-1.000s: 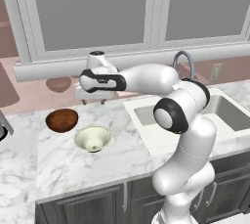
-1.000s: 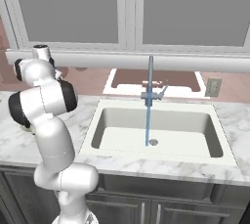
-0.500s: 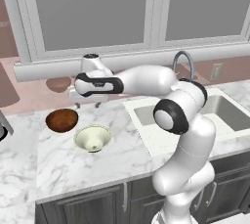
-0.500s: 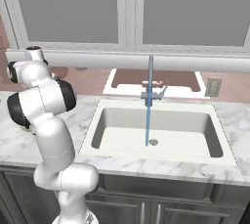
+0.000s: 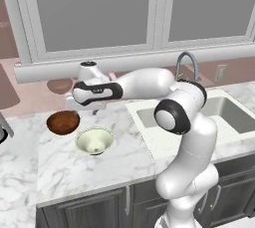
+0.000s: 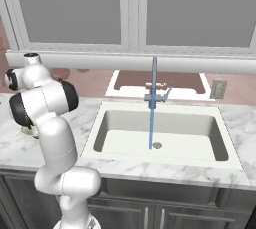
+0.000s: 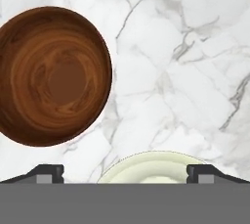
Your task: Rinse each bowl for a few seconds and place them down in the sink or on the counter.
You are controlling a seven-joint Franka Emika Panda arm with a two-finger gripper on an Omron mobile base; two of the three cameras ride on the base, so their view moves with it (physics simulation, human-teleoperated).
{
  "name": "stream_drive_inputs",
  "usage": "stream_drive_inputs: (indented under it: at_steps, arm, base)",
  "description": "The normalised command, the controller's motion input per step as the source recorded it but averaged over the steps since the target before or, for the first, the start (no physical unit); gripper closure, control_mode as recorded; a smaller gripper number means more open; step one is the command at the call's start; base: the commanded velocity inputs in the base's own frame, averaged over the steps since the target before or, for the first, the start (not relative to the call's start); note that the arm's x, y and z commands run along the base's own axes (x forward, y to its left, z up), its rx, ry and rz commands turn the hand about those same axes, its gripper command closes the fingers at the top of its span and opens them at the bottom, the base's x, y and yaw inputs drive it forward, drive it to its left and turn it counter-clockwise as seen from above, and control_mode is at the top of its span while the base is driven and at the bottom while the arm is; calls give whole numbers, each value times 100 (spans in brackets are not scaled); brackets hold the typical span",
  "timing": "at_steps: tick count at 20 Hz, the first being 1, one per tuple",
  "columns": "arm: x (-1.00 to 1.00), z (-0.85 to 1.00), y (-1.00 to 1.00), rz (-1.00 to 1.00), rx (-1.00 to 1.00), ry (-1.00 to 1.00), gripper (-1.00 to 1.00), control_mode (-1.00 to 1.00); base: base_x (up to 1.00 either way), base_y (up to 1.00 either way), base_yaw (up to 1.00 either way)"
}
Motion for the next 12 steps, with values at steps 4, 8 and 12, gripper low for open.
stream_drive_inputs:
  at_steps: [4, 8, 12]
  arm:
    - [1, -16, 20, 0, 1, 0, -100, -100]
    - [3, -14, 18, 0, 1, -1, -100, -100]
    - [3, -6, 13, 0, 0, -1, -100, -100]
  base:
    - [0, 0, 0]
    - [0, 0, 0]
    - [0, 0, 0]
